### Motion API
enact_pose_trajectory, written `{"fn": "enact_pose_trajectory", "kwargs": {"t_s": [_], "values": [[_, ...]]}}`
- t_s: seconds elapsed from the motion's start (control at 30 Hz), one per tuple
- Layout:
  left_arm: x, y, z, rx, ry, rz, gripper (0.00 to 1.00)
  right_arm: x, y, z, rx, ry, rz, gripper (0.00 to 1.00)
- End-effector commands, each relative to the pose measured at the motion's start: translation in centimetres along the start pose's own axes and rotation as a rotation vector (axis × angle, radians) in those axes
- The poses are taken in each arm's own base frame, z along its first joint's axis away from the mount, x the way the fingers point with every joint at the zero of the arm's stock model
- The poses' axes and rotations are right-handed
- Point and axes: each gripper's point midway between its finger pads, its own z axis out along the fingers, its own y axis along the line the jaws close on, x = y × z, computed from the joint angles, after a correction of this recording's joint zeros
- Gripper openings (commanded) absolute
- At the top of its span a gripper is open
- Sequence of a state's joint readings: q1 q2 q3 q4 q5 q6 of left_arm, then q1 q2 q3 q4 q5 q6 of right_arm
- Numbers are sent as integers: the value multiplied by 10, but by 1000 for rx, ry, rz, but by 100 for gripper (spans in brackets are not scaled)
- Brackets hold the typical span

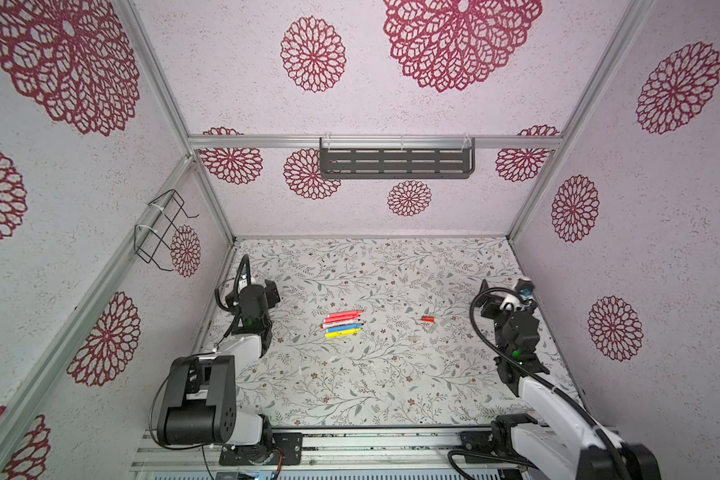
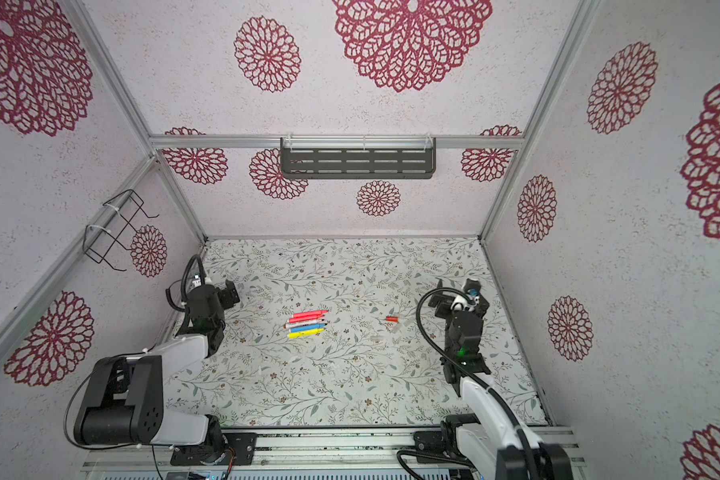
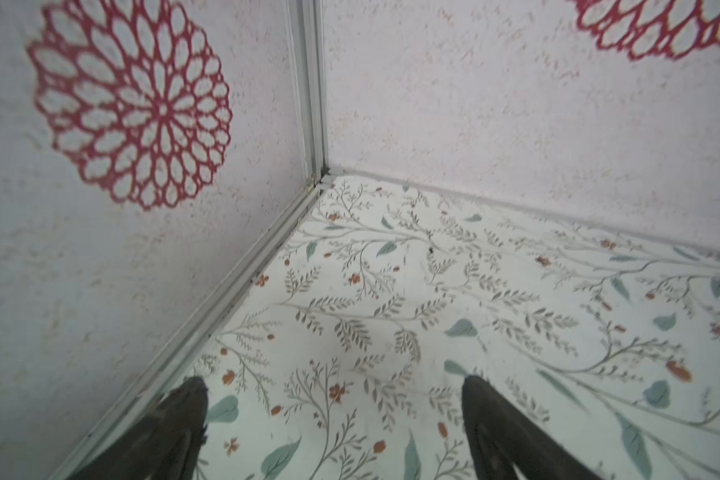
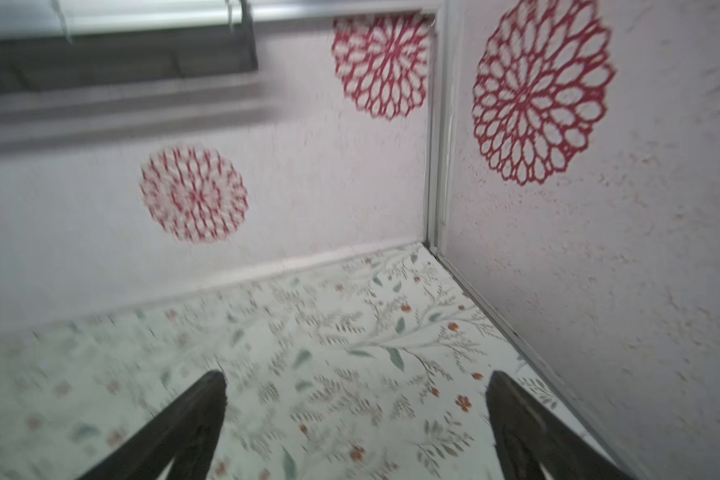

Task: Insert the pens into the pen caps
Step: 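Raise both arms from rest and move grippers over the markers, then move left gripper above the yellow marker while right gripper hovers near the caps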

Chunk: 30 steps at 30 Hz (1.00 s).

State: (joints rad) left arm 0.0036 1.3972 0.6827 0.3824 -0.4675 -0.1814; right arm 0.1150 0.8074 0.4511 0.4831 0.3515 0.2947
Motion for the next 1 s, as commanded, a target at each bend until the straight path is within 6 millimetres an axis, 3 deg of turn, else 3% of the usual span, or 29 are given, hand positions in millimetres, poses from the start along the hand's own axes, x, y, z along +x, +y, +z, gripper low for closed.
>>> {"fn": "enact_pose_trajectory", "kwargs": {"t_s": [0.0, 0.03, 0.1, 0.2, 0.33, 0.4, 0.5, 0.67, 0.83, 0.97], "values": [[-22, 15, -31, -66, 151, -24, 97, 28, -2, -33, -42, 203, 247, 99], [-30, 8, -41, -10, 170, -64, 98, 25, 17, -39, -161, 210, 229, 99], [-53, -15, -72, 189, 156, -166, 98, 26, 28, -45, -193, 303, 235, 99], [-72, -34, -119, 367, 133, -259, 100, 37, 43, -52, -232, 482, 157, 99], [-60, -59, -168, 490, 194, -204, 100, 67, 85, -67, -449, 727, 185, 99], [-43, -69, -187, 544, 236, -175, 100, 85, 92, -73, -454, 852, 183, 99], [-16, -74, -205, 585, 288, -159, 100, 90, 72, -73, -279, 856, 90, 99], [21, -77, -225, 650, 404, -184, 96, 89, 100, -85, -292, 872, -13, 99], [31, -76, -237, 675, 444, -220, 96, 96, 113, -91, -258, 910, -41, 99], [38, -75, -239, 672, 461, -235, 96, 102, 92, -92, -109, 876, -97, 99]]}}
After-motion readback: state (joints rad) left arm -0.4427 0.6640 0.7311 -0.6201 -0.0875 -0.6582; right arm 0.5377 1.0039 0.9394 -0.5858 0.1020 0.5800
